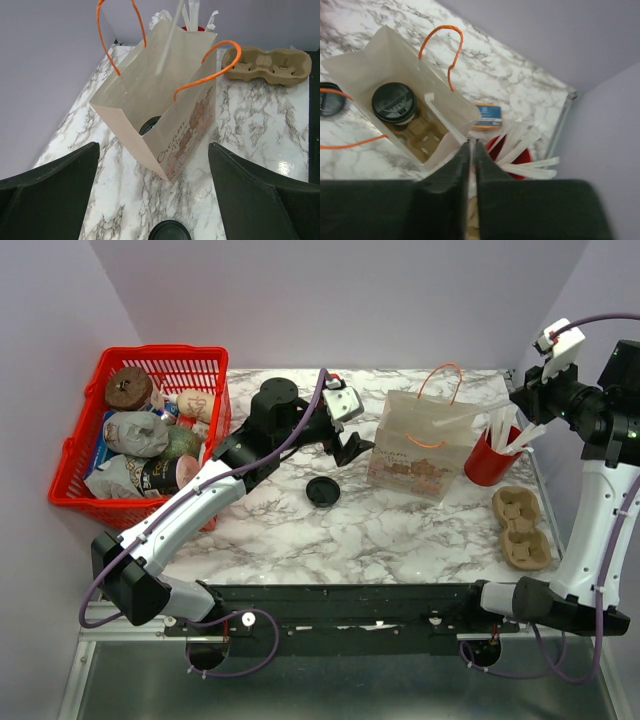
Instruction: Pack the takeout coffee
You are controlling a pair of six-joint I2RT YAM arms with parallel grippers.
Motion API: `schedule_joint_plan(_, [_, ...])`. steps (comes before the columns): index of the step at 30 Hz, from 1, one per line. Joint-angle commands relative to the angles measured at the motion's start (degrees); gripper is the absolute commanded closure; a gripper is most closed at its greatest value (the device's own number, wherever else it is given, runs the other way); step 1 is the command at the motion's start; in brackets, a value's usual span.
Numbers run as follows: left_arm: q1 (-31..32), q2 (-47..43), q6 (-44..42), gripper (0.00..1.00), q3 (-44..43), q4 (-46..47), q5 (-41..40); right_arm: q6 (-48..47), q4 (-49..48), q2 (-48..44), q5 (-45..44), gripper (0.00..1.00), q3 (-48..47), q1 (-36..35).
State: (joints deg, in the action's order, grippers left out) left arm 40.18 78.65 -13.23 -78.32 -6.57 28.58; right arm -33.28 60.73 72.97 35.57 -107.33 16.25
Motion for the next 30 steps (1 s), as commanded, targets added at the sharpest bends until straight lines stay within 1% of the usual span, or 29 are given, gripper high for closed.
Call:
schedule_joint_plan(1, [-0.11, -0.61, 0.05, 0.03, -1.83, -0.55, 0.43, 0.13, 5.01, 4.27, -4.46, 0.62, -3.14, 0.27])
schedule_joint_plan(3, [-0.11, -0.69, -0.04, 0.03, -1.92, -0.81, 0.16, 2.77, 4.84, 5.25, -3.50, 0.25, -6.03, 0.27])
schedule_joint_plan(4, [-0.11, -0.78, -0.12, 0.03, -1.92, -0.81, 0.25, 3.74, 4.14, 5.34, -1.93, 0.08, -8.14, 0.27])
schedule_joint_plan(5, [-0.11, -0.69, -0.12, 0.03, -1.92, -0.81, 0.16, 5.57, 3.35, 4.99, -0.95, 0.01, -8.94, 0.27])
schedule_joint_plan(9, [-0.11, -0.78, 0.31, 0.02, -1.74, -0.81, -1.58, 11.21, -6.47, 1.92, 1.95, 0.00, -7.03, 0.27])
schedule_joint_plan(11, [-0.11, -0.69, 0.84, 0.02, -1.83, -0.90, -3.78, 13.05, -9.74, 0.43, 2.92, 0.00, -3.09, 0.27])
schedule_joint_plan(12, [-0.11, -0.78, 1.97, 0.01, -1.83, -0.82, -5.36, 13.93, -13.32, -1.41, 2.84, 0.00, -1.06, 0.27])
schedule_joint_plan(13, [-0.19, -0.69, 2.16, 0.01, -2.01, -1.34, -8.51, 15.16, -15.27, -2.12, 1.27, 0.00, 0.79, 0.27])
schedule_joint_plan(14, [-0.45, -0.61, 2.16, 0.02, -2.27, -1.69, -9.93, 18.30, -17.20, -2.91, 0.04, 0.00, 4.11, 0.27])
schedule_joint_plan(15, [-0.98, -0.52, 2.25, 0.01, -2.97, -2.04, -11.51, 20.25, -20.96, -3.70, -1.63, 0.00, 5.45, 0.27])
schedule_joint_plan(16, [-1.42, -0.08, 2.51, 0.01, -3.41, -3.00, -14.92, 22.01, -22.48, -4.58, -5.39, 0.00, 6.33, 0.27])
schedule_joint_plan(18, [-3.08, 0.71, 4.08, 0.01, -5.86, -4.15, -17.23, 26.32, -25.03, -4.77, -9.19, 0.00, 7.57, 0.27])
schedule_joint_plan(19, [-5.27, 1.93, 6.18, 0.01, -7.09, -5.81, -18.02, 27.55, -25.22, -4.24, -12.34, 0.00, 7.40, 0.27])
schedule_joint_plan(23, [-11.43, 5.63, 10.59, 0.02, -13.77, -9.95, -20.83, 32.04, -23.64, -1.96, -17.11, 0.00, 4.85, 0.10])
schedule_joint_plan(24, [-12.31, 6.33, 10.95, 0.01, -16.13, -10.48, -21.10, 32.39, -22.94, -1.52, -17.29, 0.00, 4.50, 0.10])
schedule_joint_plan(27, [-14.43, 7.83, 9.90, 0.01, -19.13, -11.45, -22.42, 33.19, -22.42, -1.34, -18.52, 0.00, 4.23, 0.10])
schedule_joint_plan(30, [-15.22, 8.36, 8.75, 0.02, -20.37, -10.84, -23.30, 36.00, -20.30, 0.24, -20.97, 0.00, 2.48, 0.10])
